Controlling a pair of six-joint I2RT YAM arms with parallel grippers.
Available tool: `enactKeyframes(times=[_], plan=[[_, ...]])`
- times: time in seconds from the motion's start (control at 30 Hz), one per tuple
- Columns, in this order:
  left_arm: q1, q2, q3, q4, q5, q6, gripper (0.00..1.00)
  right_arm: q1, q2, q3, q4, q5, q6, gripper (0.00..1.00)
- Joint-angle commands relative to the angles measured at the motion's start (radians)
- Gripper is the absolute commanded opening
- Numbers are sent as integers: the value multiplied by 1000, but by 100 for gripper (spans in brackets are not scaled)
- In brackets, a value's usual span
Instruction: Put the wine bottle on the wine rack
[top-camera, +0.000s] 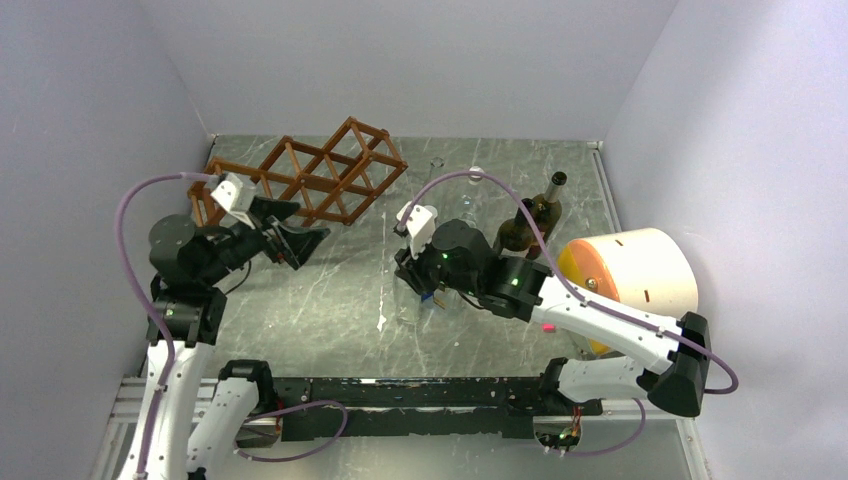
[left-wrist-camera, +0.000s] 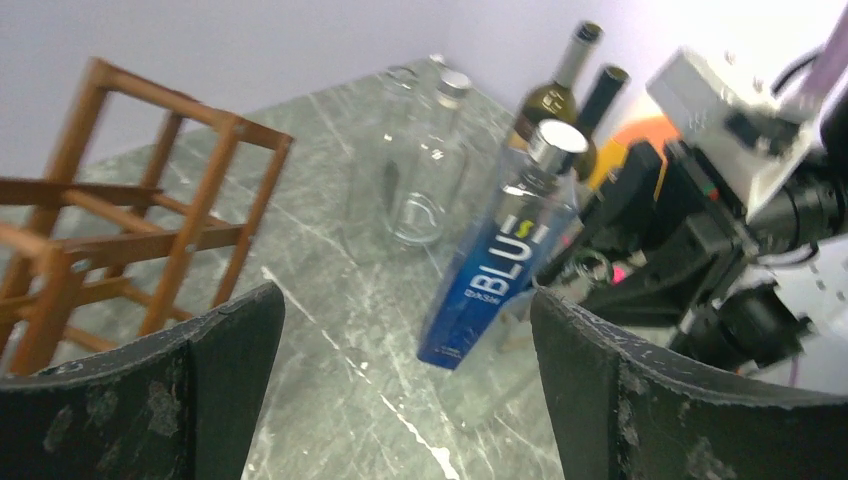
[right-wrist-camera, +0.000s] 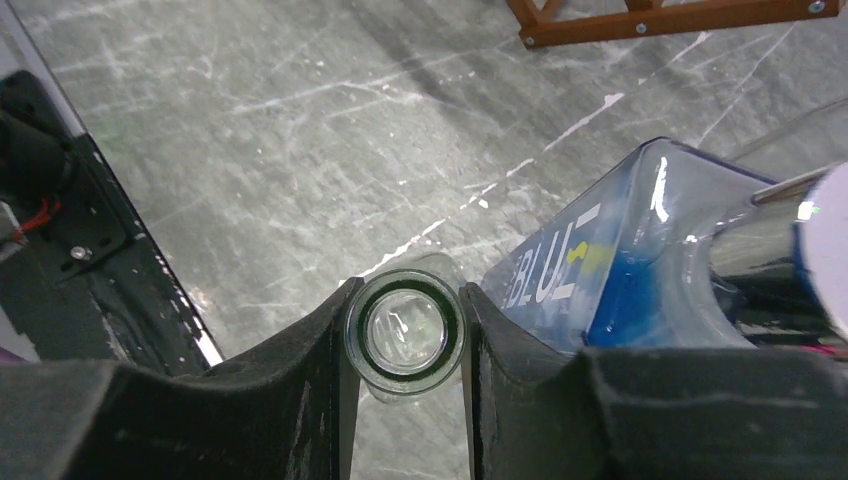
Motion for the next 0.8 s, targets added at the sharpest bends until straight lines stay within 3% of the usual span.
enactKeyframes(times=[0.0, 0.13, 0.33, 0.53, 0.77], plan=[[-153, 42, -7, 42, -17, 111, 97, 2, -82, 28, 150, -15, 51, 0], [-232, 67, -24, 34, 3, 192, 100, 3, -129, 22, 204, -22, 101, 0], [-260, 63, -102, 45, 128, 322, 100, 2, -175, 46, 231, -24, 171, 0], [-260, 24, -291, 401, 249, 299, 100, 2, -152, 150, 189, 46, 239, 0], [-267, 193, -178, 291, 434, 372, 100, 3, -72, 273, 164, 55, 262, 0]])
